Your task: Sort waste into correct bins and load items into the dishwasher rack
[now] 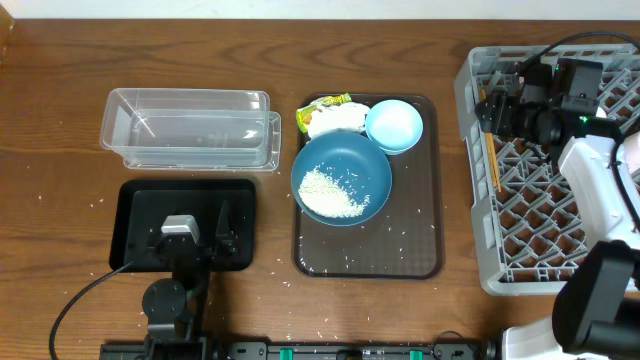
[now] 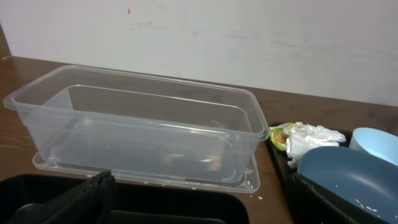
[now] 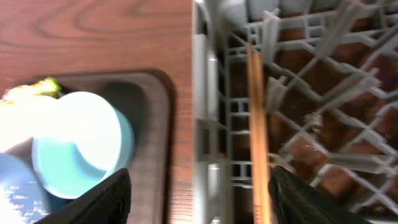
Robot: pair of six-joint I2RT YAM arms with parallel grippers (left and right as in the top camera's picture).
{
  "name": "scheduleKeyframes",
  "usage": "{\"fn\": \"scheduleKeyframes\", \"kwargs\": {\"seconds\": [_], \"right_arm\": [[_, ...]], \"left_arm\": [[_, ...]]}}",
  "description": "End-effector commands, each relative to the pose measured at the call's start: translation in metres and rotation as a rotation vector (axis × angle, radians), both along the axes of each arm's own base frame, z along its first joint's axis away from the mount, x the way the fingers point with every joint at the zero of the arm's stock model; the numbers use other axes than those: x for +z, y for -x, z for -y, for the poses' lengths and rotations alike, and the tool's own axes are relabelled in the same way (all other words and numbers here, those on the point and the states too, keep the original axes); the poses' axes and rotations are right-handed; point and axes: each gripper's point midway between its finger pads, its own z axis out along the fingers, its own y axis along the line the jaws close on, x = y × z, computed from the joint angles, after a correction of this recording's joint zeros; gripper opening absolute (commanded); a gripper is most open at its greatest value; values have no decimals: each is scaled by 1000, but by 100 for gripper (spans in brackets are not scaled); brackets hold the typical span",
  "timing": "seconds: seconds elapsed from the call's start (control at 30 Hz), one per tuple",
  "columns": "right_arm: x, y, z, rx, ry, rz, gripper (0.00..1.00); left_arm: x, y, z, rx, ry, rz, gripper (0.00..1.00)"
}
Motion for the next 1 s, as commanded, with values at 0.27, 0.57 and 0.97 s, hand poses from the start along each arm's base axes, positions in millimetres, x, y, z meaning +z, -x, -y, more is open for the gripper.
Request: {"fn": "scheduleKeyframes", "kwargs": {"seconds": [0.27, 0.57, 0.97], "right_arm": [[101, 20, 12, -165, -16, 201, 99], [103, 43, 97, -550, 182, 165, 99], [83, 97, 183, -800, 252, 23, 99]], "left_arm": [[-15, 1, 2, -14, -10, -44, 89], [-15, 1, 2, -14, -10, -44, 89], [-15, 1, 2, -14, -10, -44, 89]]}}
